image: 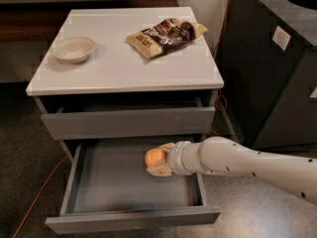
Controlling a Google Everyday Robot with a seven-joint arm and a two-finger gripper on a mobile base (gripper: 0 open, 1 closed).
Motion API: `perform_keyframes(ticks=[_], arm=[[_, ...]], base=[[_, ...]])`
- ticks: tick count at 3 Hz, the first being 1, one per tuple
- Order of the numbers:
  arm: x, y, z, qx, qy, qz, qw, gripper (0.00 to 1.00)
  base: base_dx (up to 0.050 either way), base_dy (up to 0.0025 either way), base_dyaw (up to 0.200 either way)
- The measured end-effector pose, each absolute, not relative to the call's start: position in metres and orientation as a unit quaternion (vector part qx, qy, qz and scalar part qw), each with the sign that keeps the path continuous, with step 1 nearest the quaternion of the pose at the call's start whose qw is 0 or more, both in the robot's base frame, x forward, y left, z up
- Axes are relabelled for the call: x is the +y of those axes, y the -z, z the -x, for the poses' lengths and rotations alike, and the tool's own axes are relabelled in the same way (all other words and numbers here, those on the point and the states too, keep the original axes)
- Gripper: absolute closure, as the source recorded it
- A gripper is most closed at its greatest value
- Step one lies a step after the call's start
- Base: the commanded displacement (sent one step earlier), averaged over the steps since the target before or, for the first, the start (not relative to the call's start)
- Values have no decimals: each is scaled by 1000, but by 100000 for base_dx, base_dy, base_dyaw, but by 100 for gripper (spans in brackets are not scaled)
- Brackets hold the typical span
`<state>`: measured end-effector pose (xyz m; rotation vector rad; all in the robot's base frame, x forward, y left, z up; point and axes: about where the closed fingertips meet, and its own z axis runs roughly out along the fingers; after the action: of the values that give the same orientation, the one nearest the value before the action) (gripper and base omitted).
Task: Place orange into middle drawer
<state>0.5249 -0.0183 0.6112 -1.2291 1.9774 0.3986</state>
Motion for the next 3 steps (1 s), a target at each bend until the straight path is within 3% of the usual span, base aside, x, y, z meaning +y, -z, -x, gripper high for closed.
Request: perform_keyframes(ticks=[3], arm=[[-46,-505,-598,758,-206,488,382,100]], base=[[0,0,0]])
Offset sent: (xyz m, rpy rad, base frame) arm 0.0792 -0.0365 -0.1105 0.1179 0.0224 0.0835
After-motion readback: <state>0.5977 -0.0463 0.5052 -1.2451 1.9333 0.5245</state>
